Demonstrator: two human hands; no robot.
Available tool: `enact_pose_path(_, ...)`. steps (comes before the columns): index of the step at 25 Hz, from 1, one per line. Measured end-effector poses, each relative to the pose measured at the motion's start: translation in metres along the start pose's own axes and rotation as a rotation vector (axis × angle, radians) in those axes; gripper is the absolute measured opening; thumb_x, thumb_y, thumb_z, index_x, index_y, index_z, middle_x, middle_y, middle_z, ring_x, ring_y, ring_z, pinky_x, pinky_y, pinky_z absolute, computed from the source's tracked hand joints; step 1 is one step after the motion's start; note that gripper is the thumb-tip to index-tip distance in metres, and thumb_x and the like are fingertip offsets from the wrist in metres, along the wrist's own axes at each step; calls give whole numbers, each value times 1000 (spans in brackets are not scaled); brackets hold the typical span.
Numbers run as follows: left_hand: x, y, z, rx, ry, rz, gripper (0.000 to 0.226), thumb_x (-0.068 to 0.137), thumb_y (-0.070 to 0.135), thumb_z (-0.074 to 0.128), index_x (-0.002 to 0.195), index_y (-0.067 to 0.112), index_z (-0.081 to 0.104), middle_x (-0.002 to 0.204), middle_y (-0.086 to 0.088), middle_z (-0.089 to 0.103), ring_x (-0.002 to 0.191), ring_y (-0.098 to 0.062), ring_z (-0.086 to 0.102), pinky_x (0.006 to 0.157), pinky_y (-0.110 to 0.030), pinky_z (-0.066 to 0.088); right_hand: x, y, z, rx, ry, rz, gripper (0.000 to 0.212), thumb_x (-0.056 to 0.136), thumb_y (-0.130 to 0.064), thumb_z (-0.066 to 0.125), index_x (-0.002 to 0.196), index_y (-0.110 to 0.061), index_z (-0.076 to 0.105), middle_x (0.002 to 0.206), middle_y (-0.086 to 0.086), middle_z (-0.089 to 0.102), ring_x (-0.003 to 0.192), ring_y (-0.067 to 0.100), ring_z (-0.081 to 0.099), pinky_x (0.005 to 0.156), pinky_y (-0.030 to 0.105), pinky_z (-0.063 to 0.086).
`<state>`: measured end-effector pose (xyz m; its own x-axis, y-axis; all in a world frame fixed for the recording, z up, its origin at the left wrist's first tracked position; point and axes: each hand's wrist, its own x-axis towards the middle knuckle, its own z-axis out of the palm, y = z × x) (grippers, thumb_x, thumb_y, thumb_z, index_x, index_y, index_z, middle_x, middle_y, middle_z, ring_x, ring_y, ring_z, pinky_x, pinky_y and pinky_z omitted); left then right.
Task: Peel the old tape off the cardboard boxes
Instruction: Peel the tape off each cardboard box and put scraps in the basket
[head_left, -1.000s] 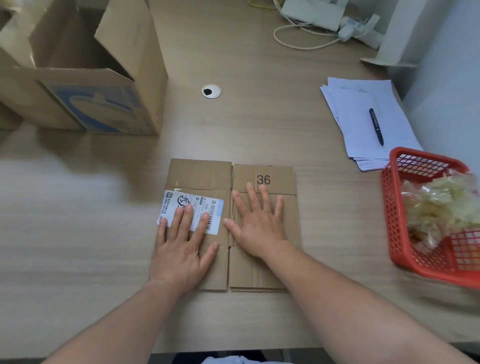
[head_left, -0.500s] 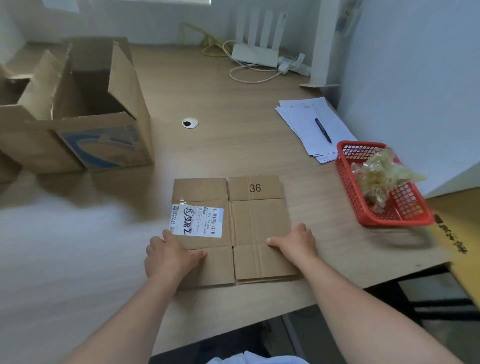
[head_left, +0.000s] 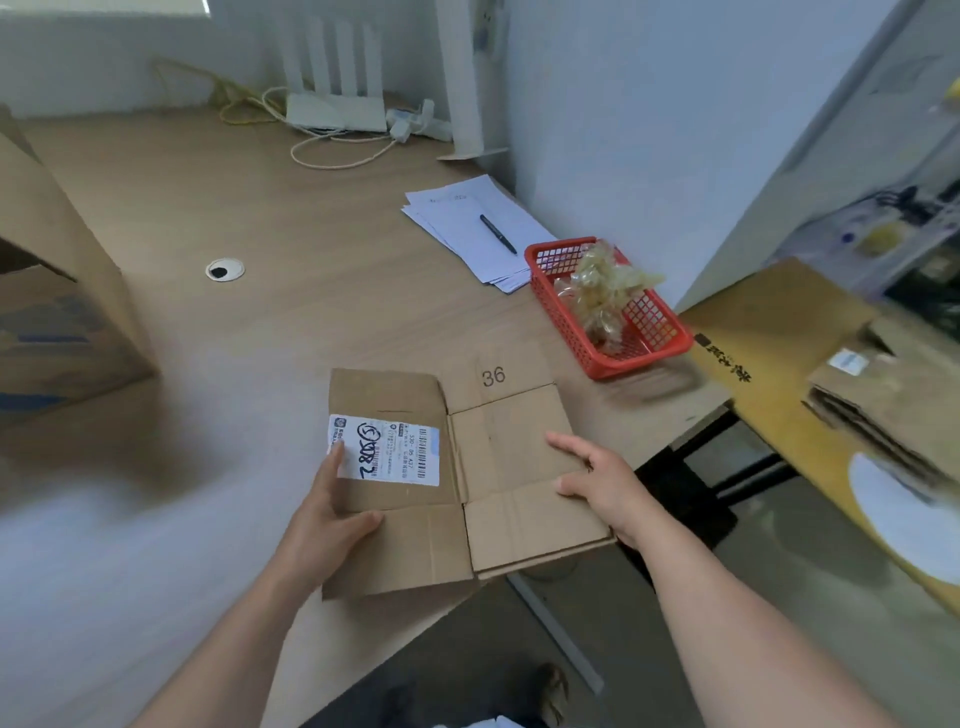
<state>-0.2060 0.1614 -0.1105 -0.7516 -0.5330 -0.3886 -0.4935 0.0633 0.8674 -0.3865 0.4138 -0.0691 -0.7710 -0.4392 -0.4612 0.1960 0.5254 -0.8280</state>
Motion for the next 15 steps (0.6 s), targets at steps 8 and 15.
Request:
enact_pose_path(8, -6, 84, 130, 68, -253, 233, 73, 87, 16, 70, 142, 47, 33, 128, 18, 45, 101, 4, 52, 77, -14, 40, -80, 70, -145, 210, 318, -95, 62, 79, 0, 64, 114, -50, 58, 131, -14, 51, 116, -3, 48, 87, 13, 46)
enact_pose_path(15, -62, 169, 323, 269, -411, 510, 73, 81, 22, 76, 139, 35, 34, 127, 9, 46, 108, -9, 47, 79, -17, 41, -199, 162, -303, 374, 634, -186, 65, 77, 5, 63, 115, -47, 58, 135, -16, 47, 125, -3, 37, 81, 6, 46)
